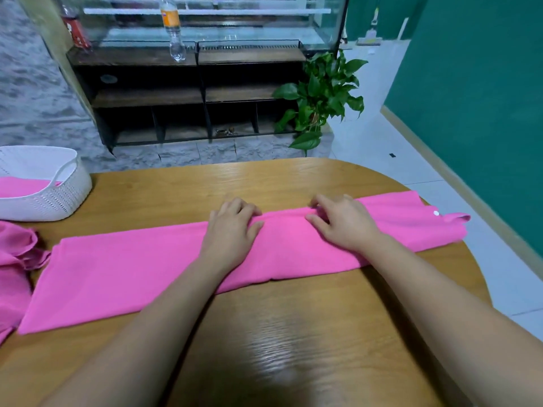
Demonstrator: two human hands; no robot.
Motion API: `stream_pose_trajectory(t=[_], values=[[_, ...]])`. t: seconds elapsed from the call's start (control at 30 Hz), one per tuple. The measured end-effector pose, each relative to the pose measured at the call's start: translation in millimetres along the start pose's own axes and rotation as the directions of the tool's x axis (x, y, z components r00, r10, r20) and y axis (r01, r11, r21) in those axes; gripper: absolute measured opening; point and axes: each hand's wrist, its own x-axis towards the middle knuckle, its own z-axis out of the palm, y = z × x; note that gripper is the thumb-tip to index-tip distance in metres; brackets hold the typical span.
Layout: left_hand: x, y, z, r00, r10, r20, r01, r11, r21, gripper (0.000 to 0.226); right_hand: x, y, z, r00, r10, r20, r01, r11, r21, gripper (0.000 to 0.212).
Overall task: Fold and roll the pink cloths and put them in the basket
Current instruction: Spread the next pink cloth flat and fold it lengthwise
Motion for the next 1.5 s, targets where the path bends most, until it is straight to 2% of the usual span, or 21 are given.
stream_pose_trajectory(t=[0.17,0.3,0.57,0.7,0.87,0.97,1.13,1.27,1.4,1.5], values=[[1.1,0.4,1.2,1.0,-0.004,-0.005,0.004,1.0,0.014,0.023,-19.8,74.5,-44.8,0.956,0.187,0.225,-0.196,0.98,0.019,0.038],[1.0,2.1,0.8,1.0,0.005,-0.011,-0.005,1.0,0.022,0.022,-31.5,119.4,-69.7,0.887,0.33,0.323,-0.379,0.92,0.1,0.03],[12.0,14.7,-0.9,0.999,0.05,0.003,-0.05,0.997,0.065,0.015,-46.5,156.6,-84.8,0.82,0.4,0.409,-0.486,0.864,0.13,0.021],[28.4,35.8,5.0,0.994,0.108,0.029,-0.109,0.994,0.026,0.017,-51.3,168.8,-93.3,0.787,0.437,0.436,-0.54,0.83,0.143,0.02],[34.9,46.6,20.9,0.995,0.091,0.035,-0.09,0.995,-0.037,0.02,-58.3,179.6,-101.2,0.745,0.476,0.467,-0.622,0.749,0.228,0.013],[30.3,44.9,25.4,0.994,0.105,-0.003,-0.106,0.994,-0.033,0.02,-56.9,177.6,-109.5,0.769,0.491,0.409,-0.625,0.712,0.321,0.009],[29.8,44.1,24.8,0.995,0.086,-0.043,-0.087,0.996,-0.025,0.015,-33.9,174.4,-111.3,0.805,0.553,0.217,-0.59,0.701,0.4,0.008],[28.7,43.9,24.2,0.995,0.054,-0.08,-0.058,0.997,-0.05,0.011,-29.4,176.1,-81.1,0.775,0.598,0.202,-0.622,0.671,0.403,0.015],[26.6,47.1,21.0,0.992,0.03,-0.123,-0.032,0.999,-0.013,0.014,-38.1,170.3,-54.6,0.756,0.654,0.037,-0.605,0.676,0.42,0.018],[26.8,47.8,21.2,0.995,0.012,-0.104,-0.013,1.0,-0.005,0.016,-43.7,165.1,-50.8,0.724,0.689,-0.028,-0.623,0.671,0.401,0.034]])
